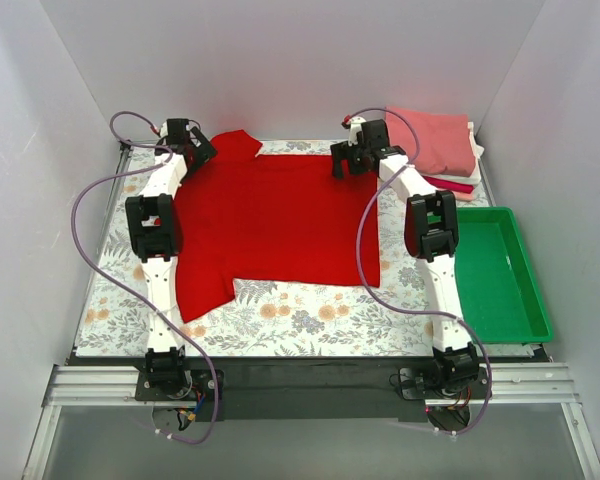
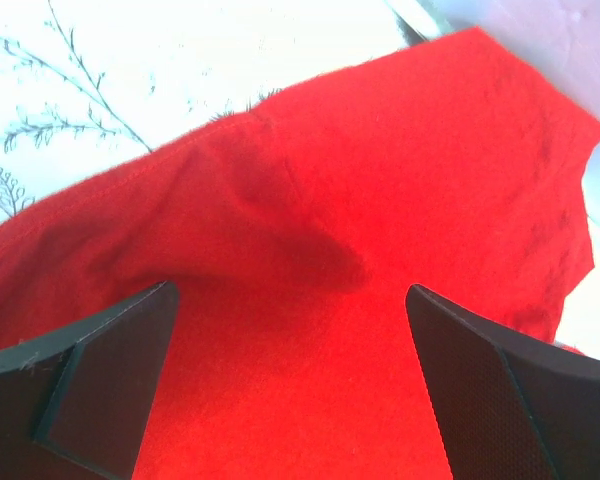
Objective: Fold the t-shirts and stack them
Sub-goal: Flatten the tshirt out
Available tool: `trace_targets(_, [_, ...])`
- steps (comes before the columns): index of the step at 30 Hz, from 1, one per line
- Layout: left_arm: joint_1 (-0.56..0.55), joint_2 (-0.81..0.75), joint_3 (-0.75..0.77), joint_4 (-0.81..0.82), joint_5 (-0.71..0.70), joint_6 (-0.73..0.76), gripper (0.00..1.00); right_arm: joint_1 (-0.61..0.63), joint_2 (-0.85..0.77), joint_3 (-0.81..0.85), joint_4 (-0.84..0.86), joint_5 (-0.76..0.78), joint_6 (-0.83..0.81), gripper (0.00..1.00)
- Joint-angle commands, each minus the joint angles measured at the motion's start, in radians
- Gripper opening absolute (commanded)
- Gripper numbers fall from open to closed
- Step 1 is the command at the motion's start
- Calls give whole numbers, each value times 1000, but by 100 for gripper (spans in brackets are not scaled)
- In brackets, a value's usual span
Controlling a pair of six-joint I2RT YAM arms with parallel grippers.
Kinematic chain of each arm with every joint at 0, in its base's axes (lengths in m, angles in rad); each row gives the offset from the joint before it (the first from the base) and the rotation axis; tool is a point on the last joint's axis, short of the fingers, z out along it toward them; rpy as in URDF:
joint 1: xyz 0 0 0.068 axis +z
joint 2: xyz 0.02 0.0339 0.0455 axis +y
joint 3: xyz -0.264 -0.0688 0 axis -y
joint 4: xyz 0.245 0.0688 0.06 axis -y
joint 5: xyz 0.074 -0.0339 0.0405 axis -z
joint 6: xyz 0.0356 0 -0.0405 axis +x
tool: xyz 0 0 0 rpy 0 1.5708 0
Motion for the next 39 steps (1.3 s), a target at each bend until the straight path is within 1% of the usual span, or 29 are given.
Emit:
trace_targets(1, [7,-189,-48,-77,3,-3,98,-8,-294,-48,-38,-41,-77,98])
trace_targets(2, [5,-277,-72,-81,-1,-13,98,-8,-341,-113,-38,-44,-61,98])
trace_targets(3, [4,-334,-148,-92,-6,-19,98,-6,-438,-152,-34,-46,-42,98])
trace_targets(4, [4,-433,-239,-103,-4,-45,98,-3,-486,-250,-32,-47,-7,98])
trace_targets(5, [-1,-547,-358,-109,-1,-72,98,1,-583,-364,-25,-38,30,98])
trace_targets(6, [-10,-662,-419,-109,0,-104,98,7,-676,-429,1,-24,86,98])
trace_targets(7, [-18,-719,-562,-106,-12,-123,98,13,-771,-570,46,-3,114,98])
trace_targets(8, [-59,-826,-694,-98,-27,-137,98,21,-856,-702,70,3,166,98])
trace_targets(9, [-97,-918,-756,-103,-55,-158,98,23,-937,-844,116,3,209,98])
trace_targets(10, [-119,-974,-878,-109,-117,-183,98,26,-977,-909,170,2,228,98])
trace_targets(11, [-151,-1061,-934,-121,-133,-241,98,29,-1011,-981,190,0,257,98])
trace_targets(12, [-156,-1109,-1047,-121,-126,-259,98,30,-1080,-1087,198,11,271,98])
trace_targets(13, [-171,-1185,-1135,-130,-121,-310,98,32,-1140,-1185,213,25,294,98])
trace_targets(14, [-197,-1264,-1225,-153,-135,-360,98,35,-1194,-1268,225,33,306,98])
trace_targets(16, [-223,-1396,-1379,-172,-118,-434,98,35,-1299,-1408,233,43,337,98])
trace_targets(17, [-223,-1430,-1379,-172,-118,-450,98,35,-1323,-1436,235,46,344,98])
trace_targets(19, [-234,-1480,-1477,-201,-115,-473,98,35,-1370,-1493,238,54,366,98])
trace_targets(21, [-237,-1537,-1525,-254,-129,-505,98,35,-1439,-1565,242,80,392,98])
trace_targets(23, [-237,-1562,-1560,-298,-156,-514,98,37,-1499,-1600,242,124,406,98])
trace_targets(26, [-237,-1574,-1582,-390,-184,-537,98,35,-1541,-1637,236,174,430,98])
trace_targets(27, [-237,-1576,-1593,-437,-193,-556,98,35,-1547,-1645,235,175,435,98])
trace_targets(28, [-237,-1582,-1602,-457,-199,-613,98,37,-1553,-1665,236,174,447,98])
trace_targets(29, [-237,-1591,-1626,-468,-192,-638,98,37,-1559,-1672,236,174,453,98])
trace_targets(30, [-237,-1632,-1664,-457,-195,-716,98,37,-1561,-1689,236,175,465,98])
trace_targets(31, [-237,-1639,-1686,-457,-222,-749,98,35,-1556,-1691,236,174,464,98])
trace_targets(33, [-237,-1646,-1703,-460,-254,-764,98,37,-1555,-1689,235,171,459,98])
trace_targets(35, [-237,-1634,-1721,-465,-279,-812,98,35,-1555,-1694,235,155,456,98])
trace_targets(39, [-235,-1573,-1741,-436,-297,-812,96,35,-1565,-1700,236,152,450,98])
